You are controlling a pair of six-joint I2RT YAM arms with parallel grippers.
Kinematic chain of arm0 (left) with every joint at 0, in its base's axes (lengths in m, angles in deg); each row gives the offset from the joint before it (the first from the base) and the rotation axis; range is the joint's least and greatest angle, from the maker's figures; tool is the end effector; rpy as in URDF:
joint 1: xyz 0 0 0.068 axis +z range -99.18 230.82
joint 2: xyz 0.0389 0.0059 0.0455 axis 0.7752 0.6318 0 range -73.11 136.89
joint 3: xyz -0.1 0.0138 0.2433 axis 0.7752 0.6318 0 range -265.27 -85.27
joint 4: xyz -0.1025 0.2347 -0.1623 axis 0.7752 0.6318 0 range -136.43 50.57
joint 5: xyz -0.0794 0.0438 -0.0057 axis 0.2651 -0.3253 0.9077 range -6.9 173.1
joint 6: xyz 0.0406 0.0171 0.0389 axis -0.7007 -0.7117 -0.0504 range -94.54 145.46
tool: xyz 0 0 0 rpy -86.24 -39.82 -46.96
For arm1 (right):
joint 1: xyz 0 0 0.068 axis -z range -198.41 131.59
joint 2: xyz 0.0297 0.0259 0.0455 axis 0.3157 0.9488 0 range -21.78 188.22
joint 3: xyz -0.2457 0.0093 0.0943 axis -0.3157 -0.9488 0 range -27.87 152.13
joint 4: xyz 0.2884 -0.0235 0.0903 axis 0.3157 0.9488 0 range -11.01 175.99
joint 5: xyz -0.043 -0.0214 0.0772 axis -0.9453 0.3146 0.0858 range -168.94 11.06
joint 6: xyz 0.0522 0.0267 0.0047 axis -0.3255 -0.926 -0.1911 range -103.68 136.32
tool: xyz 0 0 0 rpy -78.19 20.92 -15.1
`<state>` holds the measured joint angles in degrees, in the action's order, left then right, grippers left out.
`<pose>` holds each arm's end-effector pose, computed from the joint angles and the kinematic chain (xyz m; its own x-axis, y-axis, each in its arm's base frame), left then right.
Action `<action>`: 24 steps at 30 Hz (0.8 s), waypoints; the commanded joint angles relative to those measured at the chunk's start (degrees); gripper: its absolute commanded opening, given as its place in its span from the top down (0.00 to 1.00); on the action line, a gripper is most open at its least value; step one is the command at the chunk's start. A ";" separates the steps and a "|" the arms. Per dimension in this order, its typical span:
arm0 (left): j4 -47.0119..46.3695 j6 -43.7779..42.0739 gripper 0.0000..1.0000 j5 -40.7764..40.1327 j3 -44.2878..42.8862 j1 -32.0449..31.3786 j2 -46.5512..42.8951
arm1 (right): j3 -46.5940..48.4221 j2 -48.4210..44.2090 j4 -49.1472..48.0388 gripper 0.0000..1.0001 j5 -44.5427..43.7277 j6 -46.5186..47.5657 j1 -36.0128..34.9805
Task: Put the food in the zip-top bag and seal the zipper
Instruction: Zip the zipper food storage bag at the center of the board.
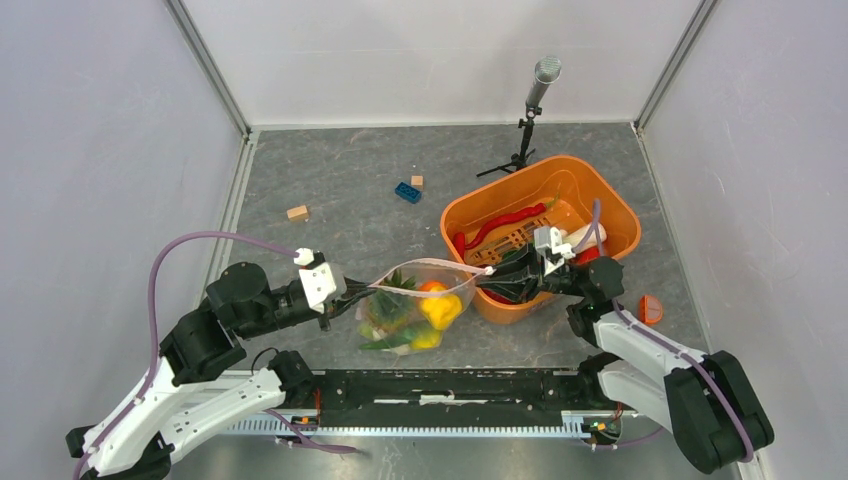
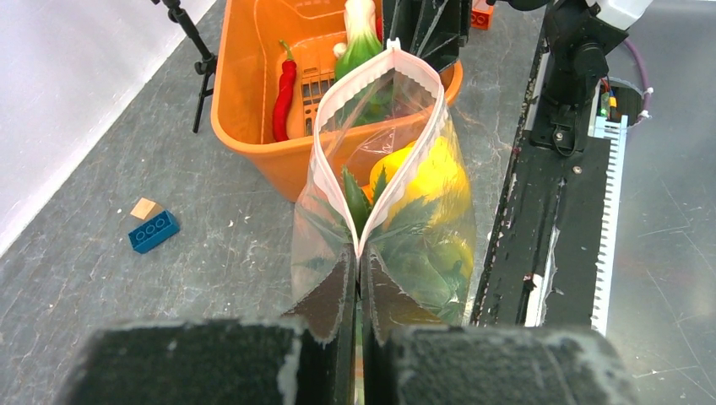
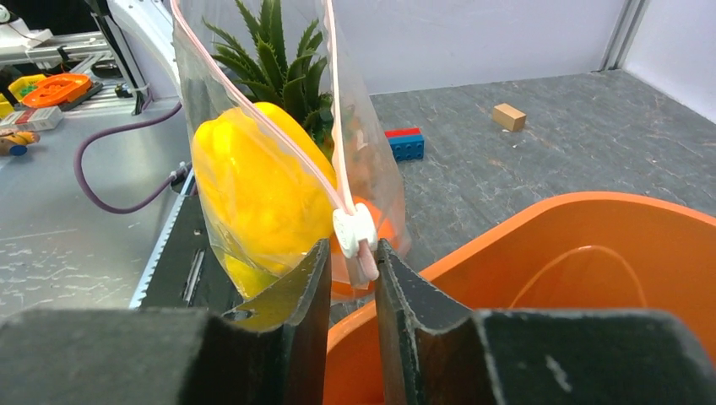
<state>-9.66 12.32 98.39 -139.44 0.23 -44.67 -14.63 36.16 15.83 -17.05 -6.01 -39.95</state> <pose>0.0826 -0.1181 0.3921 0.0885 0.2378 -0.9673 0.9134 0.3680 0.1740 0.1926 0.1165 0.1980 -0.0889 0.1573 -0.9835 -0.9918 0.0771 0.1020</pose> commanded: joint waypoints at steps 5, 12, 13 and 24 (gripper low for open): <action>-2.33 -1.27 0.98 -0.73 -1.55 -0.04 -1.30 | -2.62 4.03 -19.07 0.80 -1.87 -9.80 -0.58; -1.73 -1.35 0.98 -1.68 -1.11 -0.04 -2.07 | -2.96 3.67 -18.12 1.00 -2.93 -9.06 -0.53; -1.62 -1.29 0.98 -1.83 -1.03 -0.04 -2.13 | -2.92 2.90 -15.73 1.00 -3.36 -7.56 -0.59; -7.79 4.17 0.14 -7.99 -1.73 -0.04 -4.04 | 2.50 -8.40 15.09 1.00 -7.87 7.39 -0.68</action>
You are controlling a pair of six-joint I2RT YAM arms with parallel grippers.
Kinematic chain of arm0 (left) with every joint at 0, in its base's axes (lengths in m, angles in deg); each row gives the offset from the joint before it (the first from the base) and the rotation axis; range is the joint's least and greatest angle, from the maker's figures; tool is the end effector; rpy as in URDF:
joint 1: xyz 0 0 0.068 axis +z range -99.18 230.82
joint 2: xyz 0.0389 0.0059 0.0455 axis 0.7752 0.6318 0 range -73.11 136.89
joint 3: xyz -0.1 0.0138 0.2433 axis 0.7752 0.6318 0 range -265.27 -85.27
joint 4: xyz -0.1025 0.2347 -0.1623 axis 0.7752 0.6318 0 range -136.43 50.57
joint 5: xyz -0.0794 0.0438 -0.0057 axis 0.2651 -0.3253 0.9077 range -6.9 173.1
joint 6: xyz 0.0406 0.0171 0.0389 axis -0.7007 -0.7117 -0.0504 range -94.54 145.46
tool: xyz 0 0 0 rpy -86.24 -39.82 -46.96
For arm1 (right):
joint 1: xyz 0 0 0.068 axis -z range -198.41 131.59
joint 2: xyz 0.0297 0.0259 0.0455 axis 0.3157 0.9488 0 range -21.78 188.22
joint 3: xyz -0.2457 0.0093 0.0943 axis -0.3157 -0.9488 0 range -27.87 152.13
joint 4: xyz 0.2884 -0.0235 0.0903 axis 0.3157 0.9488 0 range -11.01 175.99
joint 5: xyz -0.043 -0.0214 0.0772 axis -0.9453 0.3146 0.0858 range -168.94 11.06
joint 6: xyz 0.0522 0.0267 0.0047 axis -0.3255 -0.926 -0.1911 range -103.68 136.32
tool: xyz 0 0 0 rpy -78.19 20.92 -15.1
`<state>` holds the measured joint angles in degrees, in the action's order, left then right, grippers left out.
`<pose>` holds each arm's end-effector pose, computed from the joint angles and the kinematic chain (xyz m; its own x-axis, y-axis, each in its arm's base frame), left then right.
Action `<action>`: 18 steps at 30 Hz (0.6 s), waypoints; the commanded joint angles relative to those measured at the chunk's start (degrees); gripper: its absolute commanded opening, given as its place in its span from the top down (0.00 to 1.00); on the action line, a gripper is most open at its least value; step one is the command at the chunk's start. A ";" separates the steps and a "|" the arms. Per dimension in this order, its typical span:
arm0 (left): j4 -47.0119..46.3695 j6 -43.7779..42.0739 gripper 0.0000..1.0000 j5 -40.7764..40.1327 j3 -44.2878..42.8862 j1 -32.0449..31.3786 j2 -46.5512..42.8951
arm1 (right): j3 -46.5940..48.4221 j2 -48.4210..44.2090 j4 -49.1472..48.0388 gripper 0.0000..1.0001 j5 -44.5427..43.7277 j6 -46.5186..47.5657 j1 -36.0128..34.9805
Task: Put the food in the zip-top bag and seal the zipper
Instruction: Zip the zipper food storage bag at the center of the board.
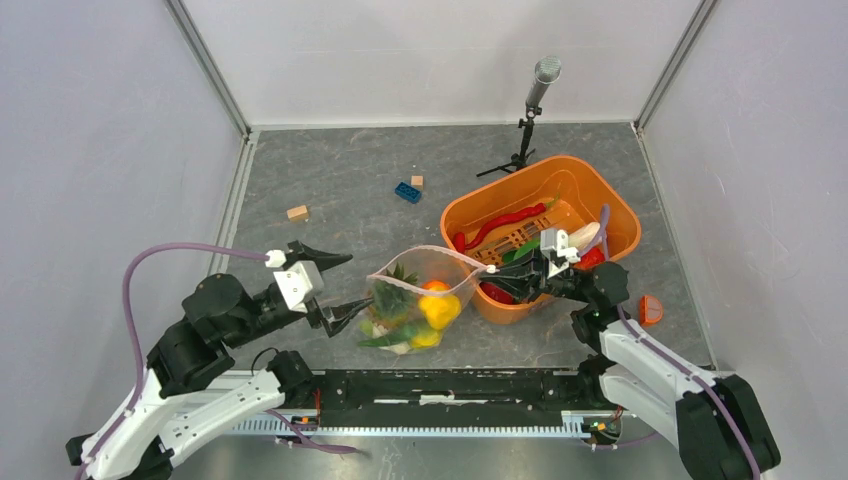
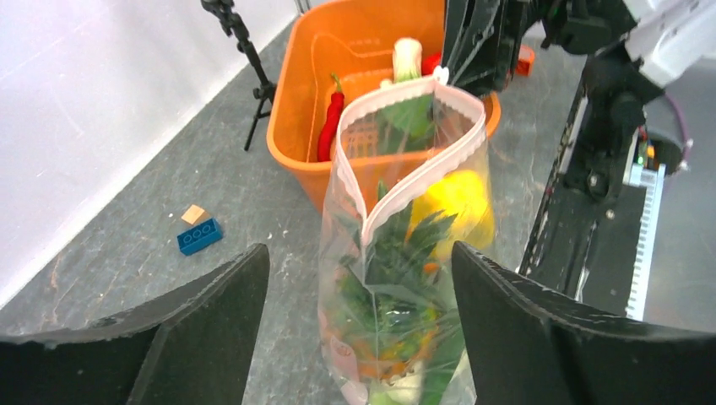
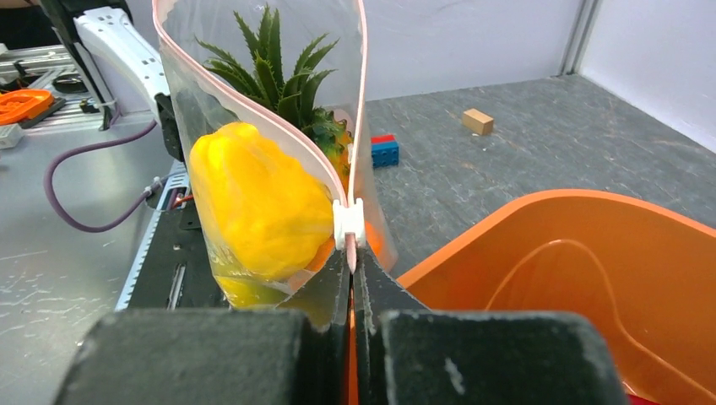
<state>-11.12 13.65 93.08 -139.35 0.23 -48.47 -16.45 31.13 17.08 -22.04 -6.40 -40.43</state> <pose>0.0747 -0.1024 0.4020 0.1147 0.1781 -0.9773 0.8652 0.4655 0.1863 0.1851 0.1134 0.2036 -0.0618 0.2024 -0.9773 -0.9851 0.1449 0.0923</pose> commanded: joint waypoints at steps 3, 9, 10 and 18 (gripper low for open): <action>-4.50 3.24 0.07 -1.77 -7.66 -0.04 4.53 | 5.46 -5.15 18.43 1.00 -3.47 9.50 -0.39; 0.78 3.07 0.00 7.41 -22.71 -0.03 19.18 | 6.18 -6.89 20.41 1.00 -3.97 9.83 -1.22; 1.09 2.54 0.00 8.65 -24.50 -0.04 21.15 | 6.37 -7.01 20.84 1.00 -4.08 9.88 -1.39; 6.88 -1.94 0.09 12.89 -33.52 -4.01 38.19 | 6.87 -8.97 21.70 1.00 -5.22 9.99 -3.08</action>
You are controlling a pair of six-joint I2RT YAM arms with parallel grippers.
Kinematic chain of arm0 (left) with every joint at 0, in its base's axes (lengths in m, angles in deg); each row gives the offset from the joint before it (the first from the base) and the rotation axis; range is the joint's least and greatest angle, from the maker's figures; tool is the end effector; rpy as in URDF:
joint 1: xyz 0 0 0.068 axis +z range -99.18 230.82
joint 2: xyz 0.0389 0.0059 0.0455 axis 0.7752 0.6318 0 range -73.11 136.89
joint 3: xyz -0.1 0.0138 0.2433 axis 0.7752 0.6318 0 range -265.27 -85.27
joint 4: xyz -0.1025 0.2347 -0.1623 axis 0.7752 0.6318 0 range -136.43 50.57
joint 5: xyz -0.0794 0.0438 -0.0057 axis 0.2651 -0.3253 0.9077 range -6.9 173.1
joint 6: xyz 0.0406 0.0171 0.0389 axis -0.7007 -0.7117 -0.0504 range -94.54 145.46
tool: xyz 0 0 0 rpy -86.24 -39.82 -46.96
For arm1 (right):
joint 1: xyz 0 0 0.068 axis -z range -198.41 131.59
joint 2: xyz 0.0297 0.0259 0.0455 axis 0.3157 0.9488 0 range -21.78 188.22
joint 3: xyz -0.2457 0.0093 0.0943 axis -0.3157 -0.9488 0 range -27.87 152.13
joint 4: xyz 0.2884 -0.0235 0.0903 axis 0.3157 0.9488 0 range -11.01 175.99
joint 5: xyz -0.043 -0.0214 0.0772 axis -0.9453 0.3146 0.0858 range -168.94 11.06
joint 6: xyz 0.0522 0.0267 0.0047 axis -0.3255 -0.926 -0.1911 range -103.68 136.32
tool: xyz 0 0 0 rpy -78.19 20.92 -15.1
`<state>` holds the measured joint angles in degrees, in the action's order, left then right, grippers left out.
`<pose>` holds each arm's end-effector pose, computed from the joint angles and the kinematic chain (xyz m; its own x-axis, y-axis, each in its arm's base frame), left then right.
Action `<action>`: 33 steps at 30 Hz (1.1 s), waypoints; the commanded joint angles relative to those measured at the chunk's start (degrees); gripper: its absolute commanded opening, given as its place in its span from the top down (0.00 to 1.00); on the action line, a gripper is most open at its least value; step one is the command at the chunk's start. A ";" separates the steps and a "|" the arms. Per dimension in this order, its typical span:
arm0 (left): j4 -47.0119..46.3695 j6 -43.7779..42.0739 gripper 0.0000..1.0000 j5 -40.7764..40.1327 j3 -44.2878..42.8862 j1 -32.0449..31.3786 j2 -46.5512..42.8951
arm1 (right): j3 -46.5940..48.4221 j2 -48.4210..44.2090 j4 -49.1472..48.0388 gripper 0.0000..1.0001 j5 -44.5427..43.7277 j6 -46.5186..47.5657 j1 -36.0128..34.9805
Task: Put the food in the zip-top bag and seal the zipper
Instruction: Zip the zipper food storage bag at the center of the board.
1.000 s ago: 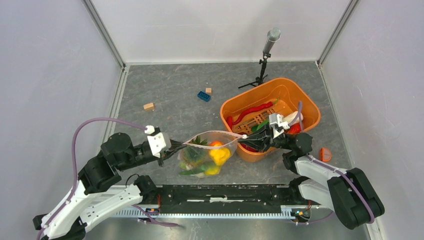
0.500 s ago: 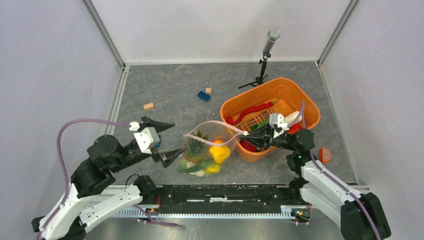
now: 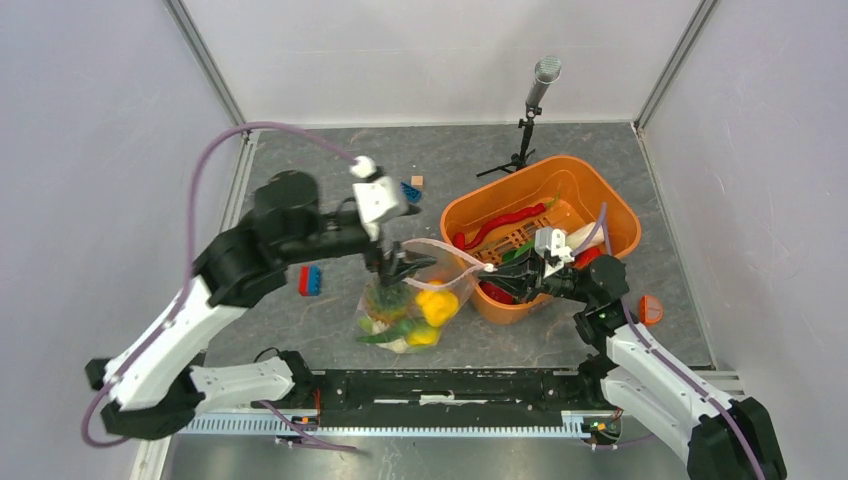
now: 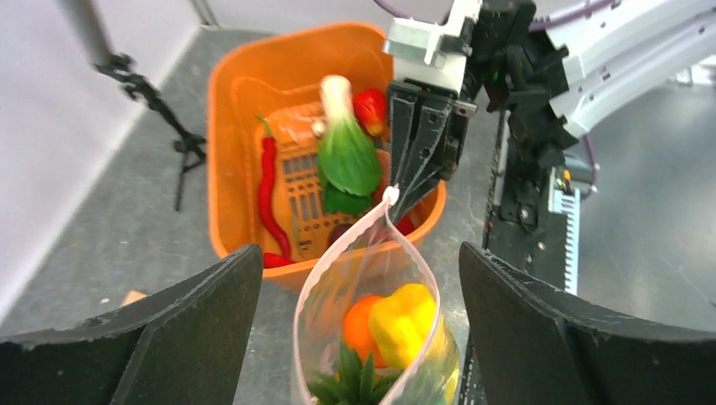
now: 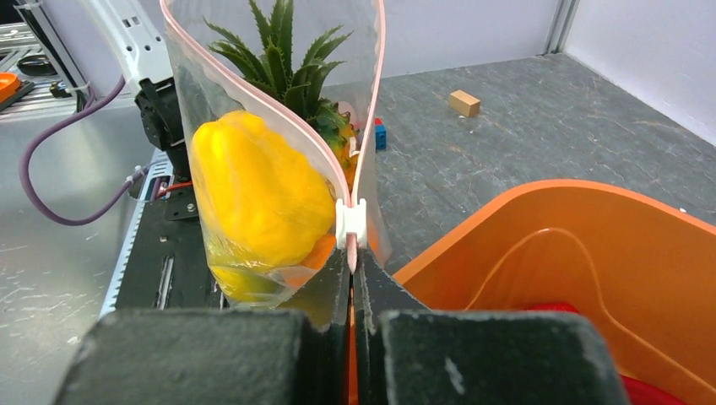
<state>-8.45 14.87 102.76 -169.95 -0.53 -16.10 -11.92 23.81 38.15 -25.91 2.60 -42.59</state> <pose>0.1275 -0.1823 0.4937 0.0634 0.1980 -0.9782 0.9467 0.2984 0.1217 0.1874 0.1215 0.2236 -0.0558 0.1312 -0.9898 -0.9759 0.2022 0.0819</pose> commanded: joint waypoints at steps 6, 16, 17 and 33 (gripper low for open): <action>6.28 -7.10 0.08 -0.81 -7.15 -10.24 14.62 | 3.35 -2.79 5.02 1.00 -1.42 4.13 -2.71; 10.53 -9.53 0.27 -6.45 -12.93 -16.65 25.36 | 5.85 -5.55 10.25 1.00 -3.38 7.08 -4.73; 10.62 -9.47 0.30 -6.65 -12.68 -16.61 25.45 | 5.77 -5.75 10.12 1.00 -3.38 7.04 -4.81; 5.13 -11.46 0.47 -10.61 -6.74 -16.63 25.43 | 6.03 -7.49 10.78 1.00 -2.49 8.20 -6.39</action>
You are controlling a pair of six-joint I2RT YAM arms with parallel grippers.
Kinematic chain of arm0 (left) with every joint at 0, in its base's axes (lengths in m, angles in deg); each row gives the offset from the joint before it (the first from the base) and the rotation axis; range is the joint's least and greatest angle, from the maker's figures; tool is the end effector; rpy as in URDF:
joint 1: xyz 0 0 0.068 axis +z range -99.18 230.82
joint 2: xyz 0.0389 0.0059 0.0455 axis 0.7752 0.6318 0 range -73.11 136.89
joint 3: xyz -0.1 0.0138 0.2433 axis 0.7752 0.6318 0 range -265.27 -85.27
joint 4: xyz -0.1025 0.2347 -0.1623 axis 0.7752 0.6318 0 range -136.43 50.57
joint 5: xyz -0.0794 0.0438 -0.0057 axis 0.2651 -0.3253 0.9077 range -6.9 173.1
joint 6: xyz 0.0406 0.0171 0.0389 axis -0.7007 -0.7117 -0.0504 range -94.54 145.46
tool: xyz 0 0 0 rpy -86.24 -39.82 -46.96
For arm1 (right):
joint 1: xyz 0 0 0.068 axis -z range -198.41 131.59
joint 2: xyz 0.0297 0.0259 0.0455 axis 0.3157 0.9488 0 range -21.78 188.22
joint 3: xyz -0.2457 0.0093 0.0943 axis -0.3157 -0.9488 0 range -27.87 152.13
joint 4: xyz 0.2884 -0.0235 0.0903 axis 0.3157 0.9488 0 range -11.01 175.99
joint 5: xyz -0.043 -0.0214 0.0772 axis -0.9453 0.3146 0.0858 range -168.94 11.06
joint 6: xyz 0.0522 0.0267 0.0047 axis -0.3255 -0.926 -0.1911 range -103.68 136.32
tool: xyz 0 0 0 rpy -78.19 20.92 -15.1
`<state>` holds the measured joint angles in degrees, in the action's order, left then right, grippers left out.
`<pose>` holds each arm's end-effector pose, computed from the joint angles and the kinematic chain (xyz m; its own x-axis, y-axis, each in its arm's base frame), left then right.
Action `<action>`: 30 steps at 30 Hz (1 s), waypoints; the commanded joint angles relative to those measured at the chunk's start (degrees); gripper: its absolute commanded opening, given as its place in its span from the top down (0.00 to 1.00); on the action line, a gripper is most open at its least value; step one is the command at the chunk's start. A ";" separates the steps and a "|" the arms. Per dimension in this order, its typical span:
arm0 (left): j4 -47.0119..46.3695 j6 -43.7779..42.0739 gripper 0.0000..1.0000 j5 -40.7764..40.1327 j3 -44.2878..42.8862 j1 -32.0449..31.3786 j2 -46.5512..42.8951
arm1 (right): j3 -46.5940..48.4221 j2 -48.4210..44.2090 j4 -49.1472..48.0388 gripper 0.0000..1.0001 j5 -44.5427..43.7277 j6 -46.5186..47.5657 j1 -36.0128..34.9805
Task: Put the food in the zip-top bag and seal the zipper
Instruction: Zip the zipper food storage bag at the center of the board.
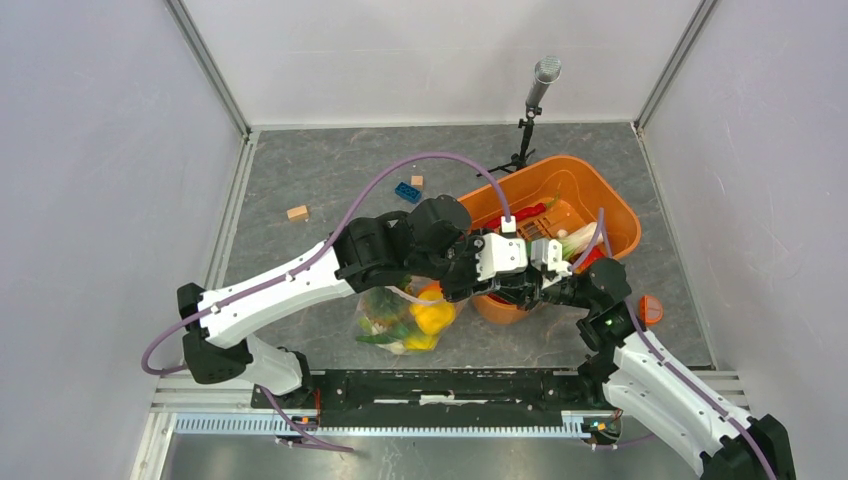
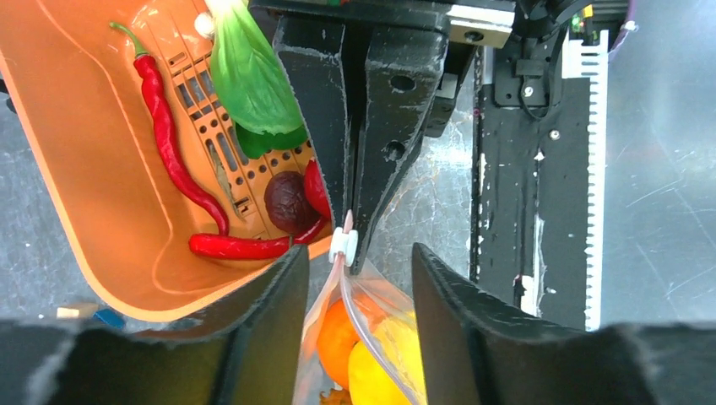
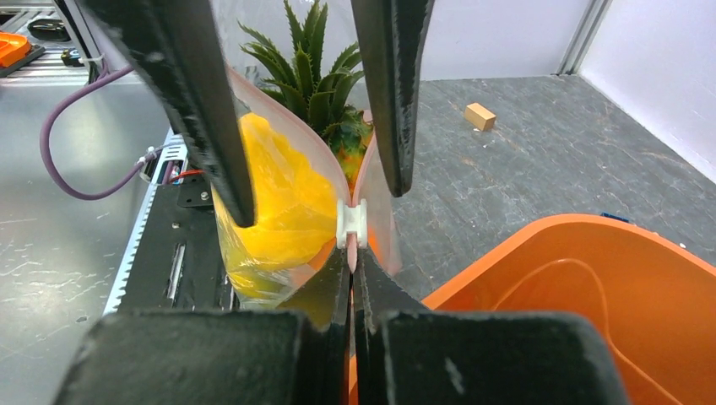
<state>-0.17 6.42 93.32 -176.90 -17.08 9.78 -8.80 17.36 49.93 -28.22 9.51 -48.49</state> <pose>0.1274 -0.3336 0.3984 0.0982 0.6116 -0.7850 0.9867 0.0426 0.1567 0.1692 0.1362 0.2469 0.0182 0.0972 -0.9951 -0.9880 0.1542 -0.0030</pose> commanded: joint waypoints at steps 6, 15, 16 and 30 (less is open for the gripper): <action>-3.71 -3.17 0.64 -0.57 0.47 -0.04 0.09 | 2.64 -1.16 -0.93 1.00 -0.27 1.51 -0.59; -3.55 -3.23 0.58 -1.09 1.27 -0.09 1.31 | 2.63 -1.87 -0.40 1.00 -0.71 2.01 -0.65; -3.55 -3.25 0.59 -1.08 1.35 -0.11 1.41 | 2.65 -1.81 -0.30 1.00 -0.62 2.05 -0.59; -3.34 -2.94 0.97 -3.72 3.22 0.00 -1.03 | 1.80 -2.23 0.26 1.00 -3.94 2.72 -0.65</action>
<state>-2.57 4.67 91.88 -174.80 -17.10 11.24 -8.71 16.05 52.20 -29.21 11.28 -48.80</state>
